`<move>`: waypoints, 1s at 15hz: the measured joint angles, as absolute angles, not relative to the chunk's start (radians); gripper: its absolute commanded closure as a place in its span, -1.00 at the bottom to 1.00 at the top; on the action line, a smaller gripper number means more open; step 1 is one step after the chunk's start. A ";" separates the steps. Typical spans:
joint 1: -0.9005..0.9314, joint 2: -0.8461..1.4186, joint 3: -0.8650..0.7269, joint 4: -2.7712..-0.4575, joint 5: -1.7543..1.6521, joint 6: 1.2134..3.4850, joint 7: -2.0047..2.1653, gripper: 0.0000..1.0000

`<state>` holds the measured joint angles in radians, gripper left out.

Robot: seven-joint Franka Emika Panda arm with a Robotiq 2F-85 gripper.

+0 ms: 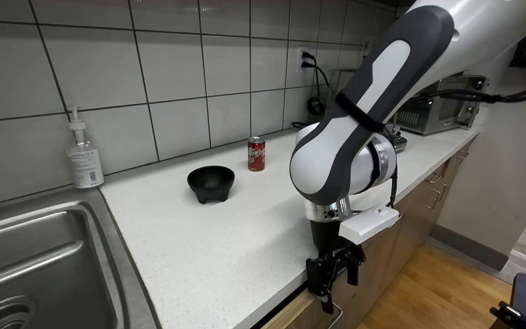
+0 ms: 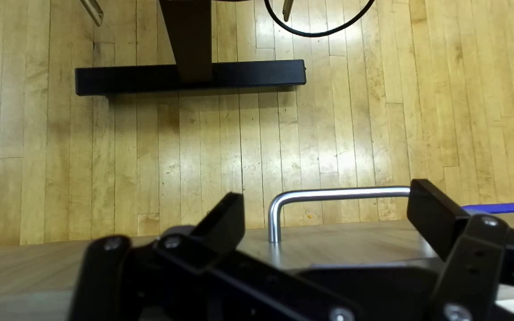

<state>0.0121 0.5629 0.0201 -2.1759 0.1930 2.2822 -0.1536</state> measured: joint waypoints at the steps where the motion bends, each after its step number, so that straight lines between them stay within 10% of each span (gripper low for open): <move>1: 0.013 0.562 0.021 -2.178 0.185 2.284 -0.154 -1.00; 15: 0.135 0.482 -0.008 -2.394 -0.160 2.651 0.033 -1.00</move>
<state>0.1352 0.4817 -0.0083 -2.3941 -0.1598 2.6510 0.0329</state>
